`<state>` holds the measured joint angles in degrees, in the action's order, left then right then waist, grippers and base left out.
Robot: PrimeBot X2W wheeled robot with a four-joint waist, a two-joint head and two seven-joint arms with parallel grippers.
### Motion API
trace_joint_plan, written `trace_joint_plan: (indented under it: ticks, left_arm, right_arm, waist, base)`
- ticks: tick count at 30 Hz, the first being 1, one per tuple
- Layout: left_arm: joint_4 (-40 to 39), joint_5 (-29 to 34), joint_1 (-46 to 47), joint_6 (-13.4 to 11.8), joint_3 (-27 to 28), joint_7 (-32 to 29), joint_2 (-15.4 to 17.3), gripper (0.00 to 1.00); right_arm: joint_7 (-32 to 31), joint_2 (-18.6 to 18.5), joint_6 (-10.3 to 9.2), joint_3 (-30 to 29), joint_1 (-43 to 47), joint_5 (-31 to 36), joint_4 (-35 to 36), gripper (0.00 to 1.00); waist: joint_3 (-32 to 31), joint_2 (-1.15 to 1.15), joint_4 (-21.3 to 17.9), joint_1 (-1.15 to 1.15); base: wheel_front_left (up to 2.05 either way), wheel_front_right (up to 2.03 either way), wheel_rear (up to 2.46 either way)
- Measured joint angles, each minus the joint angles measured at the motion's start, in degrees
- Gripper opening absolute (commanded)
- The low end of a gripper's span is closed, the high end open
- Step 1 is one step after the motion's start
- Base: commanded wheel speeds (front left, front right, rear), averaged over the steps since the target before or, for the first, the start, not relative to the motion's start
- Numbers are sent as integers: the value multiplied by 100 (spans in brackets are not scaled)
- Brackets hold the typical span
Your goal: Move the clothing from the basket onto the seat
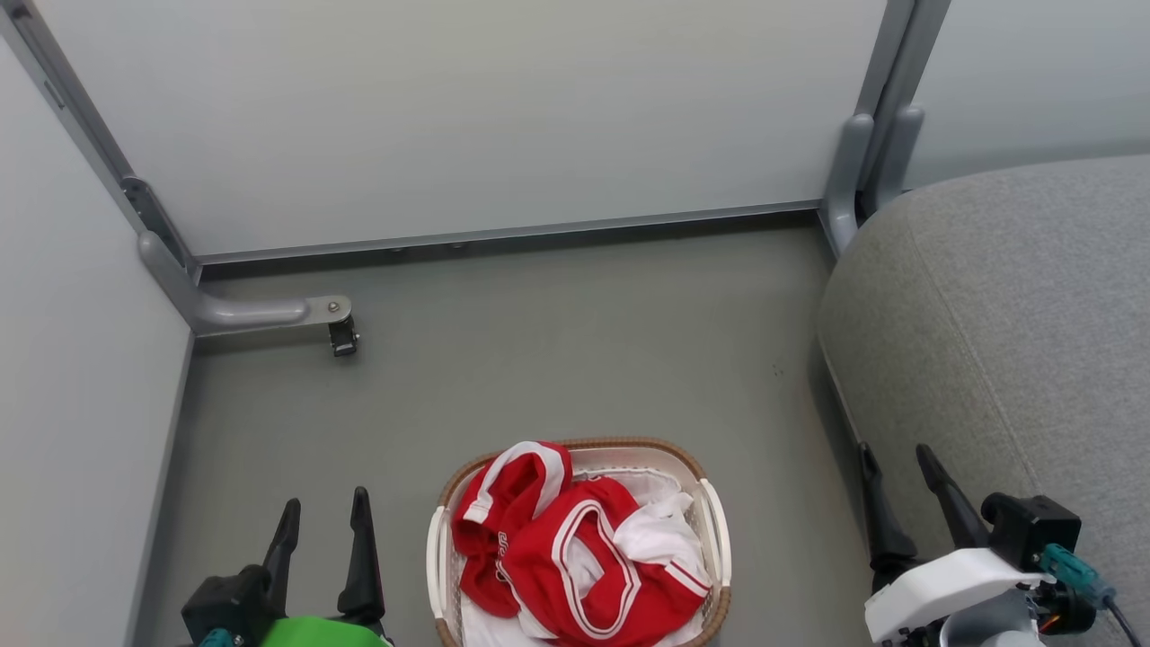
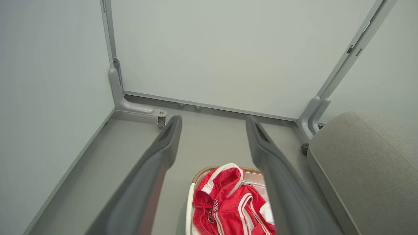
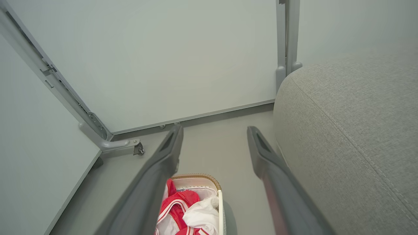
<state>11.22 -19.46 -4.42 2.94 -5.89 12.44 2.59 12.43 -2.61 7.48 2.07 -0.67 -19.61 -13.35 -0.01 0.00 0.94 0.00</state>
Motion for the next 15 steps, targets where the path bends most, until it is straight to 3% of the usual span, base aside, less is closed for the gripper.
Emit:
trace_joint_plan:
  ticks: [15]
  left_arm:
    - [149, 520, -33, 0, -25, 175, 4, 100]
  right_arm:
    - [172, -4, 1, 73, -1, 573, -167, 100]
  waist:
    - [-13, 0, 25, 0]
  base:
    - [0, 0, 0]
